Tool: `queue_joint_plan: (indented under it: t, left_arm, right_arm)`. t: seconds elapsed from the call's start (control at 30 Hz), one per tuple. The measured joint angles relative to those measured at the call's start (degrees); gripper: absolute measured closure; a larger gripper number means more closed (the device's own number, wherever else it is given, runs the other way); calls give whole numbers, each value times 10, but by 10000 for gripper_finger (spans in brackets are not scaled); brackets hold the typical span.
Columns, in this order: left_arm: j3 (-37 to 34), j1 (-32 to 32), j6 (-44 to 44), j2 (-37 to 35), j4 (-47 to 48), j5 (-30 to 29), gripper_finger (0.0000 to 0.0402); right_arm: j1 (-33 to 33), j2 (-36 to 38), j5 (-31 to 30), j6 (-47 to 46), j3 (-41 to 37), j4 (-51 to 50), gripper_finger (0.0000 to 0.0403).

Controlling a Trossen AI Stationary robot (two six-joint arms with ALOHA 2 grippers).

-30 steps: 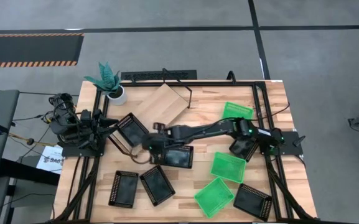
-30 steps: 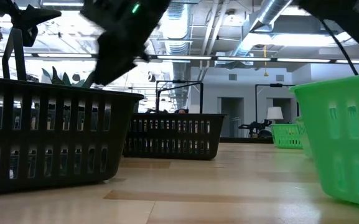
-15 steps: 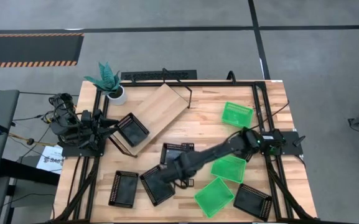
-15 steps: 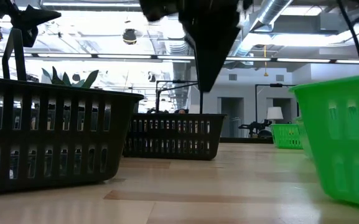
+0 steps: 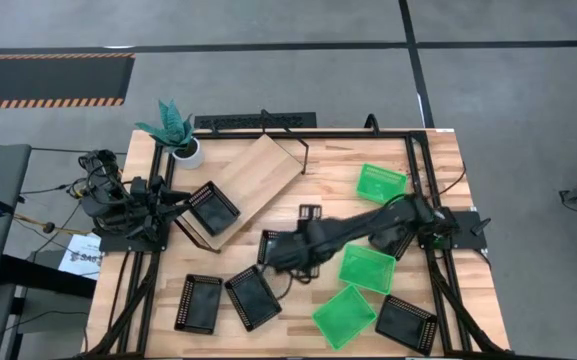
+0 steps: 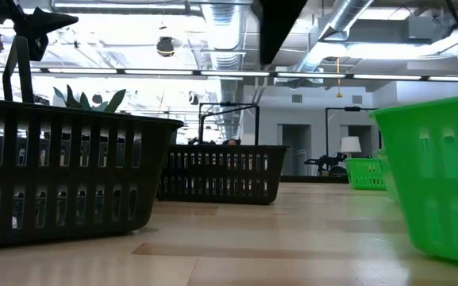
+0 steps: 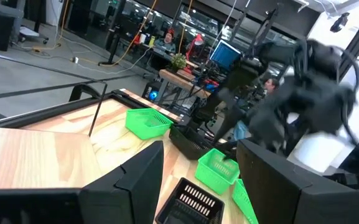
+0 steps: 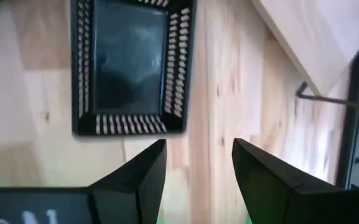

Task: Stack baskets on shelf by color
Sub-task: Stack the black bin on the top of the black bin on the shelf

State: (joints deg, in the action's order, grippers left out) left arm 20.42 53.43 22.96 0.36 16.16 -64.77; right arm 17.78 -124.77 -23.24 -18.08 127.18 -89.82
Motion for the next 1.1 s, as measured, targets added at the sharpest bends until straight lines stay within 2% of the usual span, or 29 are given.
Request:
queue_joint_plan:
  t: [0.13,0.3,0.47,0.57,0.67,0.87,1.1]
  left_arm:
    - [0,0,0,0,12,-3,207]
    - [0,0,-6,0,11,-9,207]
    - [0,0,-19,0,15,-8,207]
    - [0,0,-32,0,15,-11,207]
    - [0,0,-33,0,15,-18,207]
    - [0,0,-33,0,15,-19,207]
    - [0,0,-33,0,15,-19,203]
  right_arm:
    - [15,98,32,59,-117,52,198]
    - [34,218,90,198,-333,234,217]
    - [30,262,111,358,-465,359,226]
    - [32,255,113,476,-491,420,220]
    - [32,233,115,542,-491,472,208]
    - [13,188,109,616,-491,508,186]
    - [4,154,111,650,-493,512,187]
